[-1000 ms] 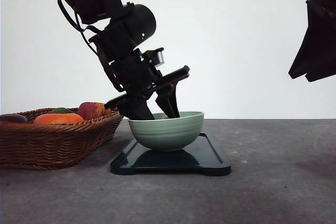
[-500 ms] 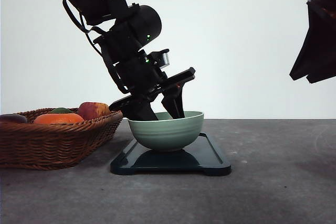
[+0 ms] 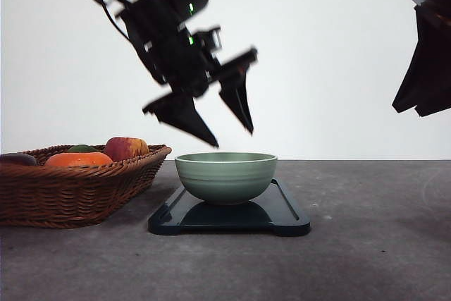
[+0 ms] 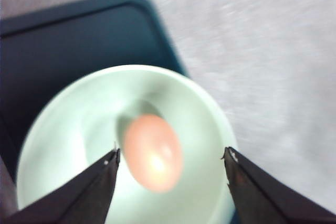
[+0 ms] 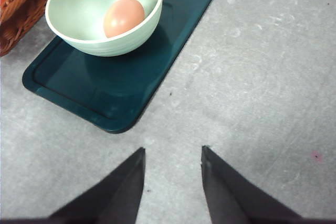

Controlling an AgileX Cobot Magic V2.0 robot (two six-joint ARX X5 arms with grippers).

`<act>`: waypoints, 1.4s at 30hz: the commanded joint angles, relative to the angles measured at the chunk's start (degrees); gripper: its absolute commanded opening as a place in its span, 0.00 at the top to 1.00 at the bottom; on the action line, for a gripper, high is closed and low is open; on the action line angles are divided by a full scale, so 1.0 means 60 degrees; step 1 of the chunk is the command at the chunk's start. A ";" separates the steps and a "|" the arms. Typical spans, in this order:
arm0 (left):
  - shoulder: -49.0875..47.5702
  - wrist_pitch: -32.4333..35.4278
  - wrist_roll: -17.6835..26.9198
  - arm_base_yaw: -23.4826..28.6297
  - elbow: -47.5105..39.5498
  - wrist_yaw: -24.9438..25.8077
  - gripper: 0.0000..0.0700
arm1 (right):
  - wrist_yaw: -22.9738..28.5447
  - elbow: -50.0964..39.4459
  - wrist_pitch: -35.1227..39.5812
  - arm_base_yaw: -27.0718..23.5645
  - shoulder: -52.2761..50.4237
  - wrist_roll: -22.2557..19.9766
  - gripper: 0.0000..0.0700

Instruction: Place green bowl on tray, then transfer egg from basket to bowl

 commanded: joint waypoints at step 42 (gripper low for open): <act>-1.0356 0.0308 -0.0121 0.1135 -0.8480 -0.1747 0.45 | 0.0000 0.0033 0.0024 0.0062 0.0073 0.0039 0.70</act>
